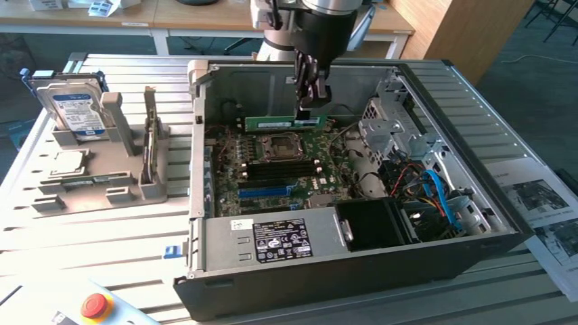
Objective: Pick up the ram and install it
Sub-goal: 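Insert the ram into the slot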
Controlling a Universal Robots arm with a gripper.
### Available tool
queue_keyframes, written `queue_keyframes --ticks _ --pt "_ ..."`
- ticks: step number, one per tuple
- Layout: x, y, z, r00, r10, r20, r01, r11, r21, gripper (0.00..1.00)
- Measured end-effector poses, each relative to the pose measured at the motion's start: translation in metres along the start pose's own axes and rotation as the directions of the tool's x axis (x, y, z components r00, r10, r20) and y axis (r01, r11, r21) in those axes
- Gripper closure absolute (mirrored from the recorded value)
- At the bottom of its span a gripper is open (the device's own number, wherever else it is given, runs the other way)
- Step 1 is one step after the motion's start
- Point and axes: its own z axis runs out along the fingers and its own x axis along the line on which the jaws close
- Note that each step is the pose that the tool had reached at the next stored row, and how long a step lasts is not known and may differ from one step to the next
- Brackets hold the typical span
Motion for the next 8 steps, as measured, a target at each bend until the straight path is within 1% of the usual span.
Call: queue_keyframes --ticks 8 --pt "0.0 -0.0004 0.0145 1.0 0.0 0.0 0.0 1.0 0.0 0.89"
